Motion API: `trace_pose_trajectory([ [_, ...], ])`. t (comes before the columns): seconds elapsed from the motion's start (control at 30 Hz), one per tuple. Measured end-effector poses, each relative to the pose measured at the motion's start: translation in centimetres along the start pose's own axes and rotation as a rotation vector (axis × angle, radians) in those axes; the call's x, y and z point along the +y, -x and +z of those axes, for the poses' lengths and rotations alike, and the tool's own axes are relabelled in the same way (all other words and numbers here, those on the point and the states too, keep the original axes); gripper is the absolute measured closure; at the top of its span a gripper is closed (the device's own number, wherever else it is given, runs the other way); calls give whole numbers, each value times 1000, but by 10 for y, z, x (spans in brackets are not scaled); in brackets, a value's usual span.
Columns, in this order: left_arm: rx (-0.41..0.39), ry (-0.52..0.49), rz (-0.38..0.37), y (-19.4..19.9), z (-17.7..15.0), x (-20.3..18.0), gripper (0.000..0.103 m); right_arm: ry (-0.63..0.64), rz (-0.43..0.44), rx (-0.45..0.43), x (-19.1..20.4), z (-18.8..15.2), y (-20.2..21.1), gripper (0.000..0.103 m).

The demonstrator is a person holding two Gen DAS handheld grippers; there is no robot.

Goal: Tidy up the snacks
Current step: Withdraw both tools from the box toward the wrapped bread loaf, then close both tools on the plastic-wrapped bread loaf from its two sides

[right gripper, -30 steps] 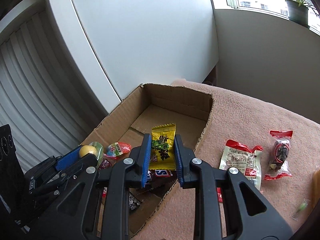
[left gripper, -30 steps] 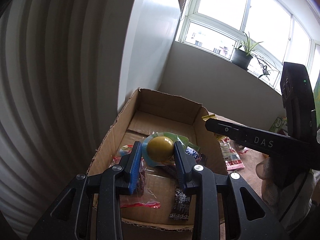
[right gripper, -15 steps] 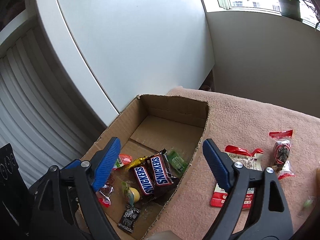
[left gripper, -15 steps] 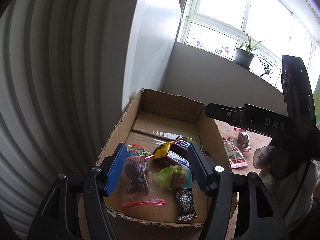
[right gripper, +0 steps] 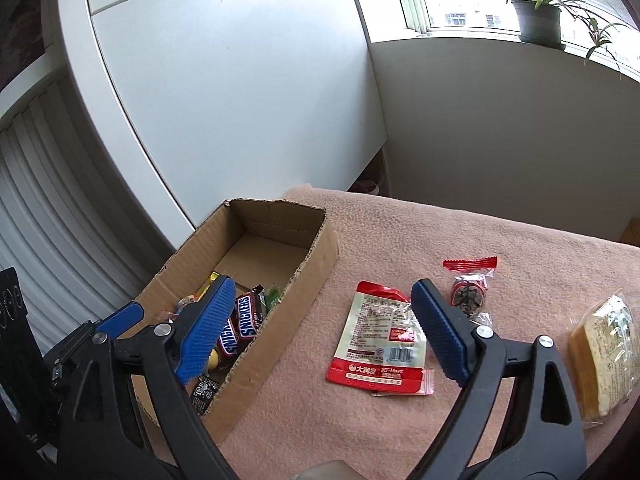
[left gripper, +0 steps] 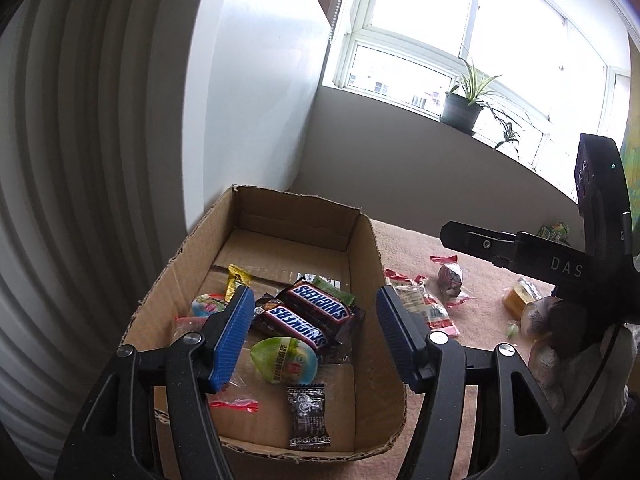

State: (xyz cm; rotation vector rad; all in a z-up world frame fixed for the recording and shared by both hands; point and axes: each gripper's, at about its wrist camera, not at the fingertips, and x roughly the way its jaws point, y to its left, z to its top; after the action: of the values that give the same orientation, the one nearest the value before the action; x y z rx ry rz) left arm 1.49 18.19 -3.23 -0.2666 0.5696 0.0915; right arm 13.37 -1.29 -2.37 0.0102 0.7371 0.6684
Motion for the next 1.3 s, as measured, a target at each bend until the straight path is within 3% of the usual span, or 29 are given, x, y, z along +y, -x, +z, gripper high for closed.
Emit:
trace_pose_trajectory([
  [0.47,51,-58,-139,-19,-6,-93,40,-131,-139,-50,-128,-17,73,11],
  [0.67,131,-116,-229,-42,-21,-152,40,-223,-223,-24,-198,-35,90,11],
  [0.87,204,-136,-338,-65,-32,-201,40,-375,-131,42,-256,-55,87,12],
  [0.97,233,-143,-376,-74,-37,-220,40,-438,-74,68,-274,-62,81,21],
  [1.03,256,-130,-397,-83,-40,-227,40,-461,-42,91,-279,-66,76,27],
  [1.3,305,-119,-414,-106,-46,-249,40,-444,-21,111,-276,-70,71,32],
])
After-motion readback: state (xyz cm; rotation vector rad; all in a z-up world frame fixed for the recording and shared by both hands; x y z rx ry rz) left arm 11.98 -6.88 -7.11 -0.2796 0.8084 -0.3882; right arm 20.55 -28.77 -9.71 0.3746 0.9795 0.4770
